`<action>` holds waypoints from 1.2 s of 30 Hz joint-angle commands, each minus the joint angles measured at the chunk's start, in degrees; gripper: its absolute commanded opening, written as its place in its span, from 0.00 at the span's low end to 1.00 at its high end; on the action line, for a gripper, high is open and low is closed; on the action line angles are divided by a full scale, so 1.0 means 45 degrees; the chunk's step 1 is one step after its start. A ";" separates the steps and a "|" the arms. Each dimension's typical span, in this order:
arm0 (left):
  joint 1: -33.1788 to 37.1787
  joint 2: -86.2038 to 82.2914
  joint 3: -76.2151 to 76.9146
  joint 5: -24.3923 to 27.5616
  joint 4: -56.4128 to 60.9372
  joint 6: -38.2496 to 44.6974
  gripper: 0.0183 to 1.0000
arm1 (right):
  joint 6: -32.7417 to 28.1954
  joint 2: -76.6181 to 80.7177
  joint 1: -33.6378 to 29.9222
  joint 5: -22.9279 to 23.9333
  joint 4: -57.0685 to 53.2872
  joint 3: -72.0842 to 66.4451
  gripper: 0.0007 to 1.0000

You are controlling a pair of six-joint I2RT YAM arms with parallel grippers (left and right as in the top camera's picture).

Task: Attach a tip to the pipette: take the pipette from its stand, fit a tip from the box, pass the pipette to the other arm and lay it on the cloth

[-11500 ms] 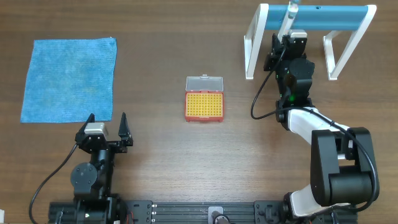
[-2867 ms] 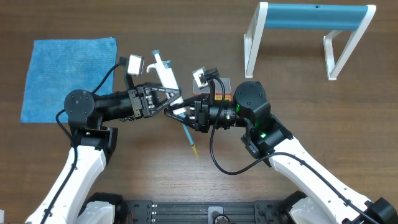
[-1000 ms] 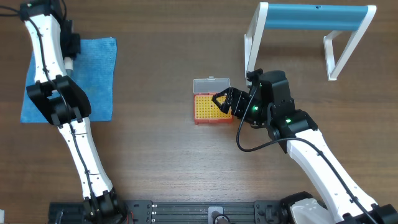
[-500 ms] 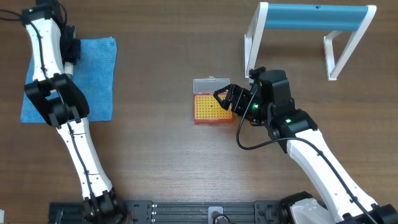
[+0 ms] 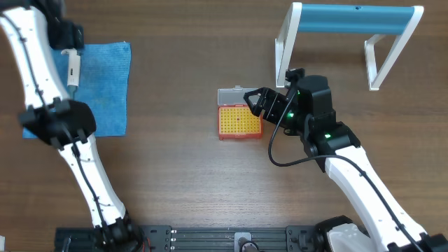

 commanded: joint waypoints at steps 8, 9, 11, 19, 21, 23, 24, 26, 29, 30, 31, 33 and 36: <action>-0.0078 -1.0860 -0.2210 0.4114 -0.0423 -0.0427 0.93 | -0.3395 -0.7305 -0.0073 0.5479 -0.4294 -0.0155 0.86; -0.0078 -1.2016 -0.3575 0.4167 -0.0418 -0.0461 0.93 | -0.3638 -0.7966 -0.0073 0.5795 -0.4401 -0.0364 0.86; -0.0078 -1.4829 -0.7689 0.4299 -0.0408 -0.0568 0.93 | -0.3730 -0.9214 -0.0073 0.6285 -0.5095 -0.0874 0.86; -0.0053 -2.4402 -2.1425 0.5047 0.5678 -0.5192 0.93 | -0.2191 -1.2730 -0.0073 0.7485 -0.5411 -0.4007 0.86; -0.0053 -2.5582 -2.3537 0.5056 0.6703 -0.5693 0.93 | -0.2195 -1.2726 -0.0073 0.8077 -0.5639 -0.4337 0.86; -0.0053 -2.6049 -2.5058 0.5056 0.6970 -0.5843 0.93 | -0.2195 -1.2721 -0.0073 0.8077 -0.6523 -0.4430 0.86; -0.0053 -2.6044 -2.5777 0.5071 0.6980 -0.5848 0.93 | -0.2195 -1.2721 -0.0073 0.8077 -0.7072 -0.4430 0.86; -0.0053 -2.6019 -2.6593 0.5056 0.6975 -0.5843 0.93 | -0.2195 -1.2721 -0.0073 0.8077 -0.7815 -0.4430 0.86; -0.0053 -2.6015 -2.7948 0.5056 0.6975 -0.5843 0.93 | -0.2191 -1.2721 -0.0073 0.8077 -0.8718 -0.4430 0.86; -0.0053 -2.6015 -2.8278 0.5056 0.6975 -0.5843 0.93 | -0.2195 -1.2721 -0.0073 0.8077 -0.8845 -0.4430 0.86; -0.0053 -2.6015 -2.8526 0.5051 0.6975 -0.5843 0.93 | -0.2195 -1.2721 -0.0073 0.8077 -0.8864 -0.4430 0.86; -0.0287 -2.6408 -2.9191 0.5051 0.6975 -0.5843 0.93 | -0.2195 -1.2721 -0.0073 0.8077 -0.8859 -0.4430 0.86; -0.0884 -2.6787 -3.0027 0.3997 0.7077 -0.6071 0.93 | -0.2195 -1.2721 -0.0073 0.8077 -0.8859 -0.4430 0.86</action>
